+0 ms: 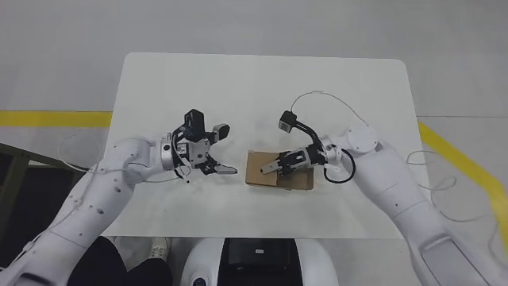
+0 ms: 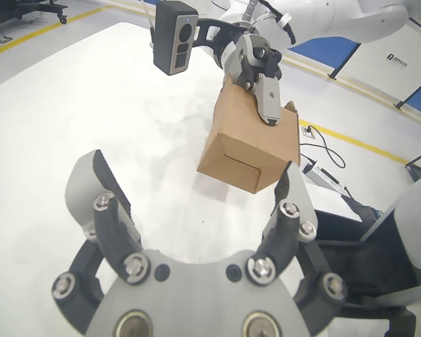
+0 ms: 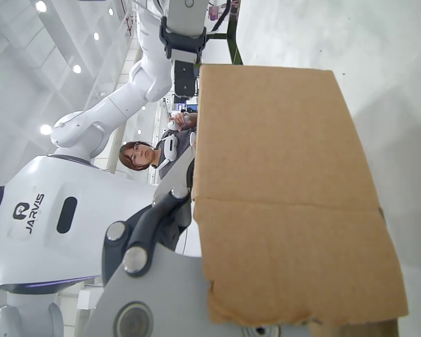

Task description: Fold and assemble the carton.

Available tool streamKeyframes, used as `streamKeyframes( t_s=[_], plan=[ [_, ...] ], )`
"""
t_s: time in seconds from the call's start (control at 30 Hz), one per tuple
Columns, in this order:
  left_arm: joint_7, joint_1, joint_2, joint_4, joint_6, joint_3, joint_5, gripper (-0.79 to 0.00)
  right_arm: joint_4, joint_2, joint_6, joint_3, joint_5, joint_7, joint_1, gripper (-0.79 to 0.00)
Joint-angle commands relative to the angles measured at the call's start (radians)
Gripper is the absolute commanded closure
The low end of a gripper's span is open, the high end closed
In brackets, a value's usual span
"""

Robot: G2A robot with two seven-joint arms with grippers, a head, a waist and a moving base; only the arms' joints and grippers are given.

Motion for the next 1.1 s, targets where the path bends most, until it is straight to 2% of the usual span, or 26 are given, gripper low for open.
streamKeyframes(
  t_s=[0.0,0.3,0.5,0.53,0.57,0.6,0.63,0.67,0.87,1.07],
  plan=[
    [0.033,0.001,0.005,0.015,0.000,0.001,0.043,-0.785,0.036,-0.013,-0.003,-0.027,0.007,-0.003,0.019,0.000],
    [0.088,0.003,0.015,0.047,0.000,-0.001,0.176,-0.785,0.157,-0.072,-0.046,-0.125,0.024,-0.046,0.087,0.000],
    [0.124,0.010,0.015,0.056,0.001,-0.018,0.190,-0.785,0.225,-0.107,-0.062,-0.168,0.044,-0.062,0.116,-0.003],
    [0.126,0.012,0.014,0.053,0.002,-0.020,0.193,-0.785,0.233,-0.111,-0.062,-0.174,0.046,-0.062,0.120,-0.034],
    [0.127,0.013,0.013,0.049,0.005,-0.021,0.200,-0.785,0.243,-0.115,-0.064,-0.177,0.050,-0.064,0.123,-0.194],
    [0.126,0.015,0.013,0.045,0.008,-0.021,0.209,-0.785,0.250,-0.118,-0.068,-0.178,0.057,-0.067,0.125,-0.317],
    [0.128,0.017,0.012,0.042,0.010,-0.021,0.216,-0.785,0.254,-0.121,-0.067,-0.182,0.054,-0.067,0.129,-0.514],
    [0.128,0.019,0.011,0.042,0.012,-0.020,0.219,-0.785,0.260,-0.122,-0.071,-0.183,0.053,-0.071,0.133,-0.785],
    [0.116,0.029,0.002,0.052,0.043,-0.020,0.197,-0.785,0.294,-0.117,-0.096,-0.155,0.077,-0.096,0.146,-0.785],
    [0.093,0.054,-0.003,0.022,0.061,-0.016,0.193,-0.785,0.246,-0.085,-0.092,-0.094,0.107,-0.092,0.121,-0.785]
  ],
)
